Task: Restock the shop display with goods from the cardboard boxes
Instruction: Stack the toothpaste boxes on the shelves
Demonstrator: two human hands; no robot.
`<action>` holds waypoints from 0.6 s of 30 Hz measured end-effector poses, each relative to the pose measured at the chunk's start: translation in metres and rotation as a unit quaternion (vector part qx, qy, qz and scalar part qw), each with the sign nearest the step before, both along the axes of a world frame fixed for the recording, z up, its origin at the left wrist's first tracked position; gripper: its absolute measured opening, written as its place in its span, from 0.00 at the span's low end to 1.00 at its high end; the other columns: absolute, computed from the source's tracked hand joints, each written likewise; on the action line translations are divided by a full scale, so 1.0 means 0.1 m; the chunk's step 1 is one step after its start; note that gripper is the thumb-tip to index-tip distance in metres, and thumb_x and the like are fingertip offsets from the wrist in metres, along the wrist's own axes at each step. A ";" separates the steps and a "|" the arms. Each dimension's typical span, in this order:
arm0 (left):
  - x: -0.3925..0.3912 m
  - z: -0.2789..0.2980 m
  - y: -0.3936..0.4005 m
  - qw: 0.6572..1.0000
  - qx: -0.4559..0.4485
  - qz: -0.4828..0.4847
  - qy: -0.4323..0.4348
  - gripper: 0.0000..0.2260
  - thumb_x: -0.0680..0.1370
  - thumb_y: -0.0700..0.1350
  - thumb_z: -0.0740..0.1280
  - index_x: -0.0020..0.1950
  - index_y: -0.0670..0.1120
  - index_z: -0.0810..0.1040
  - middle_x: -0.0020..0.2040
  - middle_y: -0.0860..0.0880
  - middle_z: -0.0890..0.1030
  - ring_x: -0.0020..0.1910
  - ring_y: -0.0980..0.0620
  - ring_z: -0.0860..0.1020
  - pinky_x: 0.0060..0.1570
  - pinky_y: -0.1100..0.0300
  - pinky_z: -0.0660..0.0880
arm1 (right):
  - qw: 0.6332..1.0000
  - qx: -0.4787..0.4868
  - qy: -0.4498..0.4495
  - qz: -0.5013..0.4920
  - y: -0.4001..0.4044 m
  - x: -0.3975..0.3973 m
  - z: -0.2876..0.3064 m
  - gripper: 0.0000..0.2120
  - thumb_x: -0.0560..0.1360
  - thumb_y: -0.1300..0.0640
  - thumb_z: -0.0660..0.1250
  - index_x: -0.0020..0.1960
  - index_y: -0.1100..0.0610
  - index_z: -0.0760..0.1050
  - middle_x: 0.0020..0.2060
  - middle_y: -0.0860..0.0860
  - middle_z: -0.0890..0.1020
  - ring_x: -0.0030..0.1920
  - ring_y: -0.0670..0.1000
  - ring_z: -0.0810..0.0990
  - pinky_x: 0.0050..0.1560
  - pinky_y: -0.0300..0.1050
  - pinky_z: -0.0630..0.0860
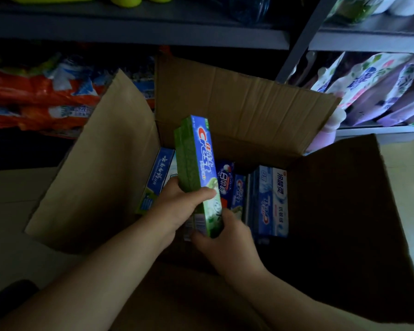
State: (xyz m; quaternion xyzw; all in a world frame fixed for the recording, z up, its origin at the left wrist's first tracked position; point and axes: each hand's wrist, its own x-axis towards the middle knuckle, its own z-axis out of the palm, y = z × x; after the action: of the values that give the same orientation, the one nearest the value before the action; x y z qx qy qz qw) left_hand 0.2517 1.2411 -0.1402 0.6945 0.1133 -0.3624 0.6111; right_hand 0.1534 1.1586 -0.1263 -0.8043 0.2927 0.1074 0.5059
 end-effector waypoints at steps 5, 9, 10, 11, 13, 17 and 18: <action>-0.01 -0.15 0.17 0.999 0.005 0.008 0.041 0.27 0.61 0.49 0.77 0.59 0.47 0.77 0.49 0.44 0.84 0.47 0.44 0.83 0.52 0.46 0.78 | 0.965 0.233 0.072 -0.092 -0.06 -0.14 -0.17 0.19 0.74 0.39 0.65 0.62 0.43 0.70 0.56 0.44 0.79 0.58 0.46 0.78 0.61 0.49 0.76; -0.04 -0.26 0.30 0.998 0.010 0.025 0.059 0.18 0.67 0.46 0.76 0.55 0.49 0.77 0.49 0.45 0.84 0.50 0.45 0.81 0.56 0.47 0.75 | 0.867 0.310 0.162 -0.355 -0.39 -0.20 -0.77 0.05 0.80 0.49 0.60 0.51 0.50 0.70 0.51 0.53 0.79 0.54 0.54 0.77 0.65 0.59 0.71; -0.04 -0.28 0.32 0.998 0.008 0.027 0.063 0.15 0.69 0.45 0.75 0.53 0.50 0.77 0.49 0.46 0.84 0.50 0.45 0.81 0.56 0.48 0.75 | 0.845 0.334 0.173 -0.380 -0.44 -0.19 -0.89 0.05 0.80 0.50 0.61 0.51 0.52 0.70 0.52 0.55 0.78 0.56 0.56 0.77 0.66 0.59 0.70; -0.04 -0.28 0.33 0.997 0.006 0.027 0.066 0.12 0.70 0.44 0.73 0.52 0.50 0.78 0.49 0.46 0.84 0.50 0.45 0.81 0.55 0.49 0.75 | 0.838 0.344 0.179 -0.383 -0.46 -0.19 -1.00 0.09 0.80 0.51 0.61 0.56 0.54 0.71 0.56 0.58 0.78 0.59 0.58 0.76 0.67 0.60 0.69; -0.05 -0.30 0.35 0.997 0.000 0.027 0.066 0.11 0.72 0.43 0.72 0.52 0.50 0.78 0.49 0.46 0.84 0.50 0.46 0.81 0.53 0.51 0.75 | 0.860 0.298 0.196 -0.365 -0.48 -0.19 -1.25 0.21 0.80 0.52 0.62 0.69 0.60 0.67 0.65 0.61 0.74 0.66 0.61 0.72 0.69 0.56 0.67; -0.09 -0.35 0.40 0.998 -0.008 0.019 0.056 0.10 0.72 0.42 0.71 0.52 0.51 0.77 0.47 0.49 0.84 0.48 0.49 0.81 0.48 0.55 0.75 | 0.889 0.229 0.226 -0.325 -0.51 -0.16 -1.51 0.26 0.81 0.50 0.60 0.73 0.63 0.63 0.70 0.61 0.69 0.70 0.60 0.68 0.69 0.51 0.64; -0.11 -0.37 0.42 0.998 -0.008 0.020 0.053 0.09 0.72 0.42 0.71 0.51 0.51 0.77 0.47 0.49 0.84 0.48 0.50 0.81 0.46 0.56 0.75 | 0.886 0.218 0.252 -0.324 -0.54 -0.13 -1.54 0.27 0.81 0.47 0.58 0.73 0.64 0.63 0.71 0.60 0.69 0.70 0.59 0.68 0.69 0.50 0.65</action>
State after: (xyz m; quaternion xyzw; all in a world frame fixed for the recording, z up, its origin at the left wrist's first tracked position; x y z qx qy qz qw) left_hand 0.2409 1.2829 -0.1773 0.6672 0.1565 -0.3868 0.6170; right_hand 0.1403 1.1051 -0.2808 -0.4802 0.6239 0.1981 0.5839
